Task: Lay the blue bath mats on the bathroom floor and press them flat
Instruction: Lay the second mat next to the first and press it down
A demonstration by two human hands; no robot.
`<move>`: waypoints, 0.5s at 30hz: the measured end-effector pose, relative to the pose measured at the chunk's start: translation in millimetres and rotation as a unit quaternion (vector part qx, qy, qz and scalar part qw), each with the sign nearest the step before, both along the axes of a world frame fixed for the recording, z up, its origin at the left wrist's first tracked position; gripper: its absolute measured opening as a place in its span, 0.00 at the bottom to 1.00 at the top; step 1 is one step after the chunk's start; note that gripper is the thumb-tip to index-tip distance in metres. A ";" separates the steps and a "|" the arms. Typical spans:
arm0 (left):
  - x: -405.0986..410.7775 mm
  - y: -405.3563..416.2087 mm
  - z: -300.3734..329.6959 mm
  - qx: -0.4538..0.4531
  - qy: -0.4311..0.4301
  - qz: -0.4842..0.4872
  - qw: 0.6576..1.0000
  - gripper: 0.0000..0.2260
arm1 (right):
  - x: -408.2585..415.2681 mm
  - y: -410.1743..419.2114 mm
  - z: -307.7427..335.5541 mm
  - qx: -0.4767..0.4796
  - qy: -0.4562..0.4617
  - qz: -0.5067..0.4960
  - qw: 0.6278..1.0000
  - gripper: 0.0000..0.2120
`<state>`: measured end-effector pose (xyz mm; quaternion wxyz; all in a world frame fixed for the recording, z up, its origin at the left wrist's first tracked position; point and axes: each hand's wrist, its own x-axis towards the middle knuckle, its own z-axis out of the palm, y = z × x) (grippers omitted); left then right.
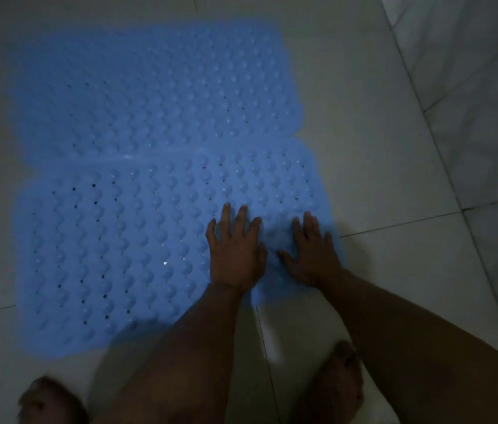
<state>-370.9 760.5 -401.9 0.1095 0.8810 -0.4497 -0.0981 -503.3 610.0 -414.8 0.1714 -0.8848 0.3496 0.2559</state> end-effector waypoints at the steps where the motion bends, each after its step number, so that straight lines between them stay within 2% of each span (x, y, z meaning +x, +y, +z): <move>1: 5.2 -0.1 9.0 0.016 -0.003 0.000 1.000 0.24 | 13.6 -8.5 13.5 0.029 0.038 -0.008 0.999 0.42; 3: 17.3 -6.6 29.6 0.063 0.017 0.002 0.998 0.27 | 44.9 -28.7 51.5 0.071 0.079 -0.001 0.994 0.35; 5: 35.1 -11.9 49.9 0.098 0.034 0.008 0.995 0.29 | 75.3 -41.8 86.5 0.053 0.045 0.022 0.997 0.30; 7: 59.8 -13.7 69.1 0.095 0.026 0.011 0.995 0.28 | 100.5 -40.2 108.4 0.028 0.007 0.027 0.999 0.31; 15: 124.4 2.4 87.0 0.082 0.002 0.046 0.996 0.23 | 176.4 7.1 108.9 0.009 -0.099 0.072 0.992 0.23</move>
